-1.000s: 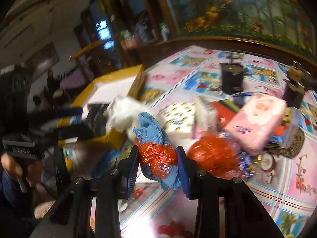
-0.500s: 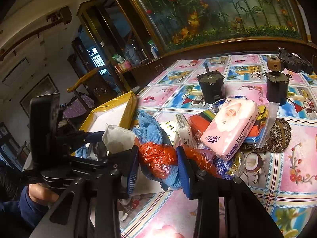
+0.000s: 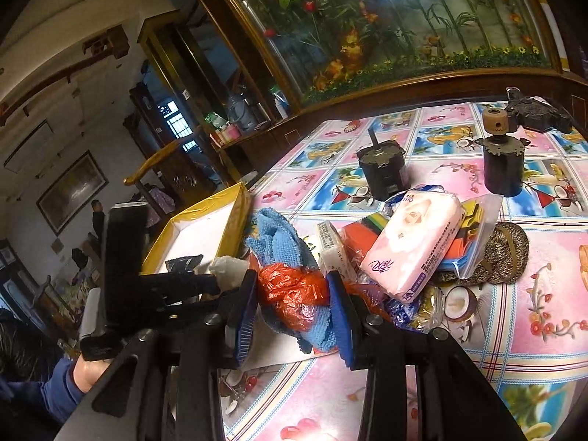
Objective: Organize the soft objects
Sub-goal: 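Grasp the white cloth with the left tool while the right tool grasps the blue towel with orange bag, then carry the white cloth and blue towel over the yellow-rimmed box with both tools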
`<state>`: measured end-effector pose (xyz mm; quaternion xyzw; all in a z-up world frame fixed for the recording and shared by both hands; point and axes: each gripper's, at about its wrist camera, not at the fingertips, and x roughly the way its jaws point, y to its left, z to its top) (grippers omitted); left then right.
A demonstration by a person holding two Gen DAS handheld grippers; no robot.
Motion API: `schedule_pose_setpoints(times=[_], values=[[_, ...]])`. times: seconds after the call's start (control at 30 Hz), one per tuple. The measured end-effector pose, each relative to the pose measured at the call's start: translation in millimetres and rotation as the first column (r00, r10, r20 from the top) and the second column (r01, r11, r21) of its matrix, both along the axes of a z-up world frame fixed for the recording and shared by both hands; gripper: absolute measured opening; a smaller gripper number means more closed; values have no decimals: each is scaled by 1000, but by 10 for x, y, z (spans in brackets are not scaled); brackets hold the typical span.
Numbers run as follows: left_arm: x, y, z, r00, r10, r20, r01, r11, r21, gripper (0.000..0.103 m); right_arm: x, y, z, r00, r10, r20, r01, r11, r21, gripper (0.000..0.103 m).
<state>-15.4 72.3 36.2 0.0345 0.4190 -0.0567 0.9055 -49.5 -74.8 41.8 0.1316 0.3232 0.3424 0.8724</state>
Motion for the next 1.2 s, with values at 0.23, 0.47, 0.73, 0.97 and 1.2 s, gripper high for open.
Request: schedule_pose_setpoints(times=[0.23,0.47,0.73,0.97,1.2], values=[[-236,-105,304,996,-60,73,68,991,-115,24,20,-41,-22,1000,-23,-14,22,1000,-16,40],[-212,-238,80,996,-89,17,91,987,-135,24,67,-6,-61,999,-24,-30,23,999,-42,41],[-190,-258,-81,997,-79,-2,78,989,-128,24,98,114,-172,998,-22,-57,14,991,-131,41],[-177,-211,-148,997,-74,-24,70,984,-163,25,57,84,-145,999,-31,-28,28,993,-115,41],[-264,-192,34,997,-68,27,71,984,-161,25,37,50,-96,1000,-24,-7,24,997,-67,41]])
